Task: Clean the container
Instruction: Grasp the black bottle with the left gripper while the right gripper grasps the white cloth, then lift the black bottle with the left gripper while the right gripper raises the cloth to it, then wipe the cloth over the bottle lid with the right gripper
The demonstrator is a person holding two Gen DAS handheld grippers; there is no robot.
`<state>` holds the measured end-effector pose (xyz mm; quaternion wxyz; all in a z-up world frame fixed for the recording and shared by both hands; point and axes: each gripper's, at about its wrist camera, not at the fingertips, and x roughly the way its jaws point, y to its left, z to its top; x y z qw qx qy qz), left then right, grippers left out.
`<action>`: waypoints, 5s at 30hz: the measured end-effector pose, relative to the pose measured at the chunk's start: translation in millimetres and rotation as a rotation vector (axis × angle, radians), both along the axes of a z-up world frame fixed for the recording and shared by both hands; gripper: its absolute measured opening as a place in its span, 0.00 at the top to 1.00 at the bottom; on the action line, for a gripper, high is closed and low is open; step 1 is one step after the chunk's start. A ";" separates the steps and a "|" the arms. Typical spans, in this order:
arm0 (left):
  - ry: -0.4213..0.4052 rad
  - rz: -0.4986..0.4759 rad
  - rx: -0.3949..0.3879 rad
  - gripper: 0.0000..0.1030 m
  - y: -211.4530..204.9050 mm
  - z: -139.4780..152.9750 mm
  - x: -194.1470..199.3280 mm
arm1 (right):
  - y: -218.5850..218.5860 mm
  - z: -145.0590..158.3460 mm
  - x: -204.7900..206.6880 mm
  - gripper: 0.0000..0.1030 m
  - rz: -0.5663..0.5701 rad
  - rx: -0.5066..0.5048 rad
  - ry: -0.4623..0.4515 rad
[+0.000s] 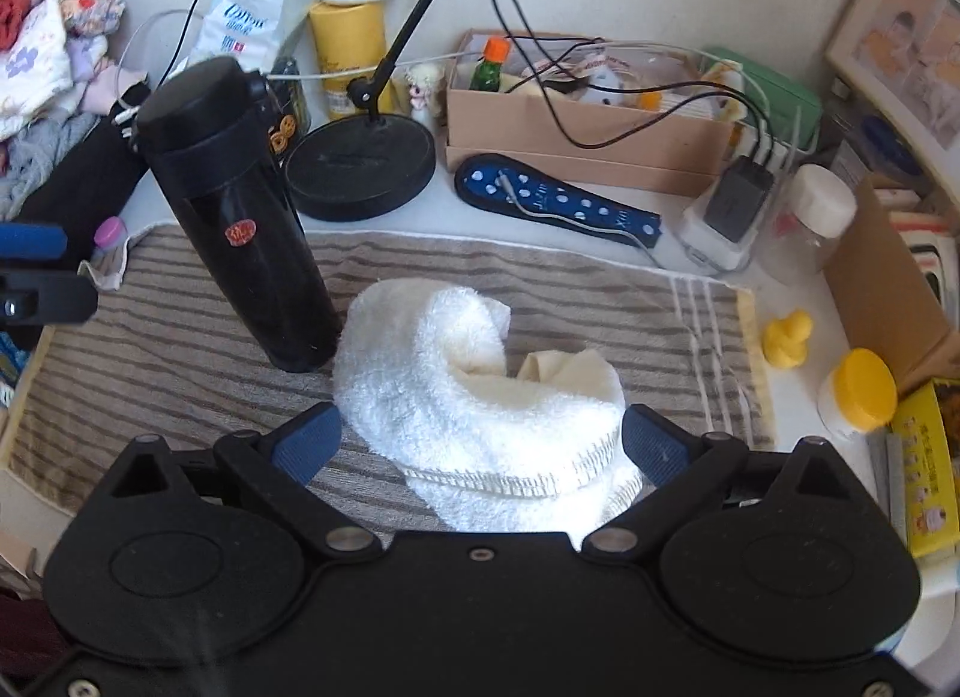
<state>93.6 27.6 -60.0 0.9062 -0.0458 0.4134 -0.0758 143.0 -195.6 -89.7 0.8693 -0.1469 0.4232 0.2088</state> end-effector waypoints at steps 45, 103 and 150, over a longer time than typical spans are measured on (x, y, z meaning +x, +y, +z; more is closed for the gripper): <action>-0.114 -0.038 0.105 0.28 -21.2 -44.9 64.0 | 26.4 -66.6 24.8 0.36 0.291 -0.127 0.031; -0.170 -0.118 0.140 0.38 -31.4 -46.5 41.5 | 59.2 113.8 10.2 0.85 0.372 0.371 -0.137; -0.165 -0.109 0.102 0.38 -20.4 -48.6 40.9 | 71.0 75.9 25.5 0.89 0.517 0.403 -0.056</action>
